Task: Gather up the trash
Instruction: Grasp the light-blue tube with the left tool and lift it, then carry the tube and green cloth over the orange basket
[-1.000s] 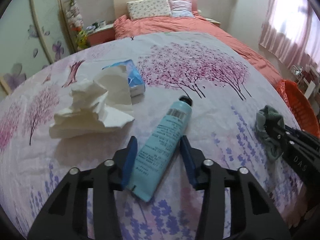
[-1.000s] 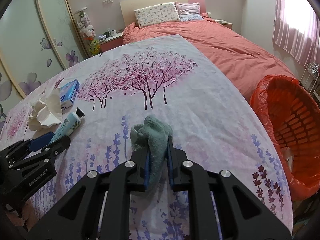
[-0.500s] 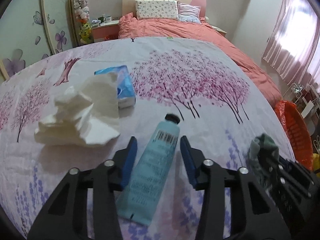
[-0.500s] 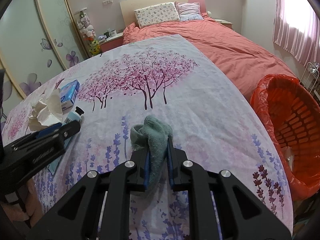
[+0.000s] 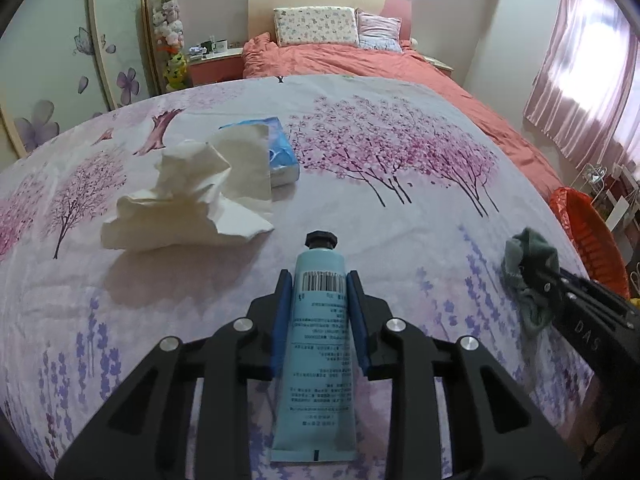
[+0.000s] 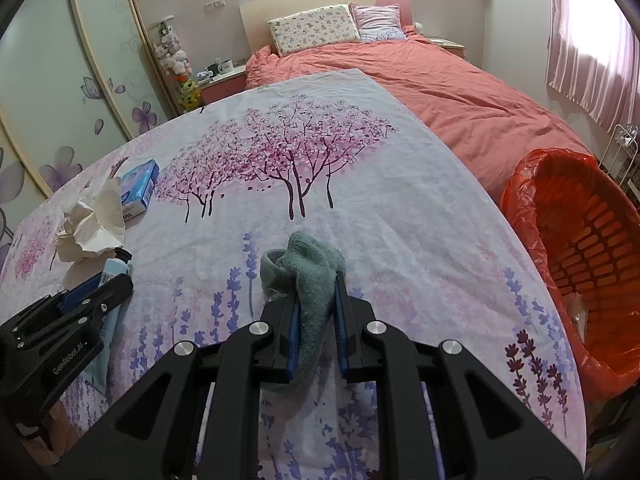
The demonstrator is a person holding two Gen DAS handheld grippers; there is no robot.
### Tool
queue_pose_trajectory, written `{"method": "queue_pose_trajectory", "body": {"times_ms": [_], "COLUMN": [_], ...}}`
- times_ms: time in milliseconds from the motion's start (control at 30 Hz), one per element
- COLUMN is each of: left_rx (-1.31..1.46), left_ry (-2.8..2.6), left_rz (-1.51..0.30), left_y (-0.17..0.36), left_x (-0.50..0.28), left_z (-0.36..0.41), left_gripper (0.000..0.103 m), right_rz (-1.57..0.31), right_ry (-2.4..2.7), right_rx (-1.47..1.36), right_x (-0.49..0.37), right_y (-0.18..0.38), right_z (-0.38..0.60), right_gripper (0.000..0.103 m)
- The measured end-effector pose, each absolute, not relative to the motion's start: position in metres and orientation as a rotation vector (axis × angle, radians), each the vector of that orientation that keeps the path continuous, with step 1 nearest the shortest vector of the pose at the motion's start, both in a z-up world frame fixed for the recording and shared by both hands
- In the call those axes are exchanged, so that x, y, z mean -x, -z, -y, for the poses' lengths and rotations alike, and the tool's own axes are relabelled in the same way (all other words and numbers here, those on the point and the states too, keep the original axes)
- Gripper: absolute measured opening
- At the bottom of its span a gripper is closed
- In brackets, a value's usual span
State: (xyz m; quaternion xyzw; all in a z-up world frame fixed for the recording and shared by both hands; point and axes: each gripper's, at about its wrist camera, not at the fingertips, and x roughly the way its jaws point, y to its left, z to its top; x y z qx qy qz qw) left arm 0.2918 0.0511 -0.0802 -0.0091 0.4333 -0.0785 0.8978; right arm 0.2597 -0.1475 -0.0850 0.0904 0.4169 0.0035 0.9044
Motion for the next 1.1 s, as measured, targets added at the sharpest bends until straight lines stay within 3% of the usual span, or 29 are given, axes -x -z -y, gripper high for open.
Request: {"method": "queue_pose_trajectory", "body": {"times_ms": [200,1100], "left_rx": [0.029,0.131], "left_ry": [0.154,0.194], "left_rz": [-0.896,-0.892], "left_y": [0.08,0.08], "left_x": [-0.291,-0.29], "left_z": [-0.053,-0.064], "left_gripper": [0.029,0.029], "right_rz": [-0.863,-0.863], "right_ry": [-0.001,-0.019], "right_rx": [-0.191,-0.237], "right_x": [-0.26,-0.26], "right_y": [0.085,0.087], "right_z": [0.149,0.155], "right_gripper": [0.02,0.02]}}
